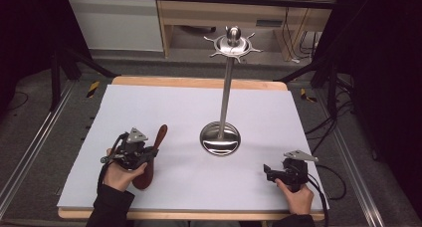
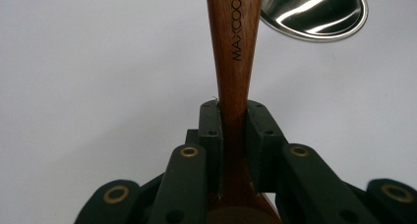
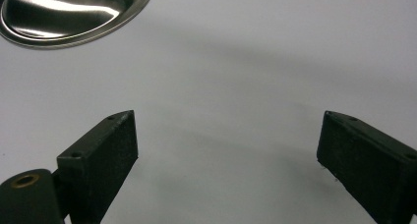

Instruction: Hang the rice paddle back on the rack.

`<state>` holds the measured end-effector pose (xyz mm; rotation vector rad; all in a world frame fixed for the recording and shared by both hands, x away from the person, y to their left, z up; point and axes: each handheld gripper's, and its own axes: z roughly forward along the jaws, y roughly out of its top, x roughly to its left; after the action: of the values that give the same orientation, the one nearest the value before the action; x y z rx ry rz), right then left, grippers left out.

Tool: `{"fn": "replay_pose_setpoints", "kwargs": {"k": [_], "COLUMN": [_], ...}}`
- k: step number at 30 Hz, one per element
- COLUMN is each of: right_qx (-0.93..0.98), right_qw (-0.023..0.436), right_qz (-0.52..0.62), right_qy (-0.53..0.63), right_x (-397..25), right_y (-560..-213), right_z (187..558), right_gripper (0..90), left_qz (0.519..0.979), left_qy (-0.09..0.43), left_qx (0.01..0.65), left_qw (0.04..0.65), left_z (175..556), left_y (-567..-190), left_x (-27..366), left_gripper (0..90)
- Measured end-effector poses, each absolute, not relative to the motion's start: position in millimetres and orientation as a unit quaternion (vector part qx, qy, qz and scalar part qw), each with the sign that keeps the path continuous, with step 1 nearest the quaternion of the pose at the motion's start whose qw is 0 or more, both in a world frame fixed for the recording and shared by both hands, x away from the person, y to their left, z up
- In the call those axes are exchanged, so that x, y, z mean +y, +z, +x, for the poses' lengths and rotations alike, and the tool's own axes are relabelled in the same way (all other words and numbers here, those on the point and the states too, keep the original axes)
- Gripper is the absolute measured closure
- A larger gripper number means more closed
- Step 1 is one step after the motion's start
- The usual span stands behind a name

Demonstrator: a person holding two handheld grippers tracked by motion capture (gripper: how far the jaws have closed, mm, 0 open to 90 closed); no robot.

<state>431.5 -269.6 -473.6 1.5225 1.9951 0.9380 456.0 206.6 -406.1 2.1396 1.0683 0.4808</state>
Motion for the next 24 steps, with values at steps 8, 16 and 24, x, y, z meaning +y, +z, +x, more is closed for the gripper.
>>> {"fn": "replay_pose_setpoints", "kwargs": {"k": [8, 16, 24], "right_qx": [0.722, 0.724, 0.721], "right_qw": [0.230, 0.233, 0.229], "right_qz": [0.556, 0.553, 0.555], "right_qy": [0.342, 0.341, 0.346], "right_x": [-269, -270, -269], "right_y": [-473, -473, -472], "right_z": [431, 431, 430], "right_gripper": [8.9, 8.9, 8.9], "left_qz": [0.800, 0.779, 0.764], "left_qy": [0.209, 0.231, 0.242], "left_qx": [0.413, 0.414, 0.412], "left_qw": [0.382, 0.410, 0.434], "left_z": [446, 440, 437], "left_y": [-393, -385, -379], "left_x": [214, 218, 220], "left_gripper": [78.2, 78.3, 78.3]}}
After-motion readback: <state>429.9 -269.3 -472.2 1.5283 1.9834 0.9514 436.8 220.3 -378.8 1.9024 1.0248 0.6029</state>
